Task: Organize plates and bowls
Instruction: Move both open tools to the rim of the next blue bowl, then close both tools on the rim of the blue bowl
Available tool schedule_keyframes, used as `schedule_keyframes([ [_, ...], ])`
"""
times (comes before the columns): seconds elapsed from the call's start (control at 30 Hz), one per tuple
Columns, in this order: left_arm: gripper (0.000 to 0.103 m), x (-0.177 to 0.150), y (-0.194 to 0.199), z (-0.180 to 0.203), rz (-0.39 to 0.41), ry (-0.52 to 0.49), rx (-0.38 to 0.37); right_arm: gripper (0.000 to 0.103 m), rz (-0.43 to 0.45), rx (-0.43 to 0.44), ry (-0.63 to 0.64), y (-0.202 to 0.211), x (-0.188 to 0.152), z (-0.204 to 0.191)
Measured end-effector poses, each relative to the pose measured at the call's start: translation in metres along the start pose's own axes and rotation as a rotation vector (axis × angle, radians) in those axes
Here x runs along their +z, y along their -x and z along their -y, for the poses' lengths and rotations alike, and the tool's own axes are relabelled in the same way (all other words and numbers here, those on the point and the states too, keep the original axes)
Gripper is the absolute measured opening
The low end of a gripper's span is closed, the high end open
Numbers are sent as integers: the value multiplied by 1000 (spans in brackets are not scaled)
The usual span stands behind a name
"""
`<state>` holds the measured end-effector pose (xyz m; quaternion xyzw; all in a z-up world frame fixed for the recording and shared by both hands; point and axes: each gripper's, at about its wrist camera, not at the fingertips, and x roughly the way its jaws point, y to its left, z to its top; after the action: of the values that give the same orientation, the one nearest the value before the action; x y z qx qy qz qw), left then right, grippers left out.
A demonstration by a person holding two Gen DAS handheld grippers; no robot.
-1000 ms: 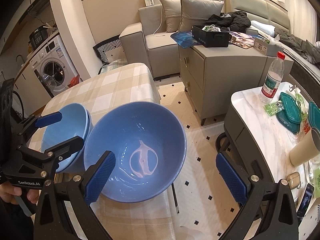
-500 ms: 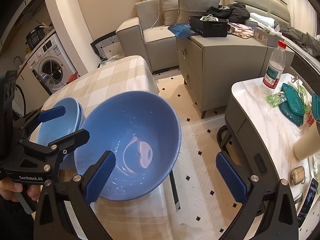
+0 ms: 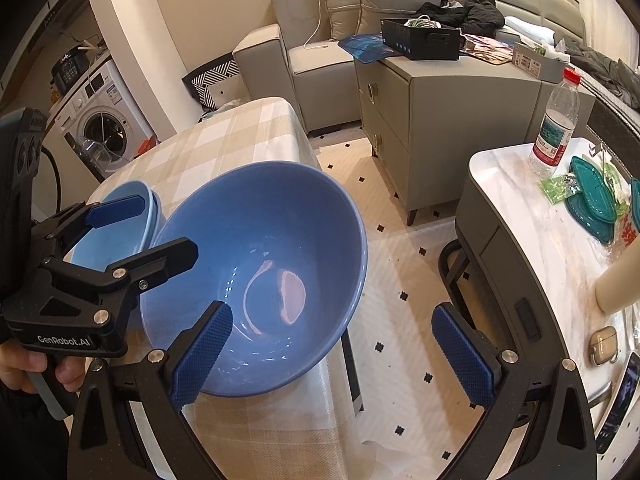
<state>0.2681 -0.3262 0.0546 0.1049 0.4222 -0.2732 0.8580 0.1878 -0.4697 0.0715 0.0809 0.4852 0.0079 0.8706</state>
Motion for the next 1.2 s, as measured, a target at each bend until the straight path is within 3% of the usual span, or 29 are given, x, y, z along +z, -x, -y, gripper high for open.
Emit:
schedule_keyframes([
  [0.47,102,9,-7,9,6,-42,5,102,-11,1,-8,-6,-1,2],
  [1.2,101,17,-28,16,-47,-67,12,102,-24,-3,-21,-13,-1,6],
])
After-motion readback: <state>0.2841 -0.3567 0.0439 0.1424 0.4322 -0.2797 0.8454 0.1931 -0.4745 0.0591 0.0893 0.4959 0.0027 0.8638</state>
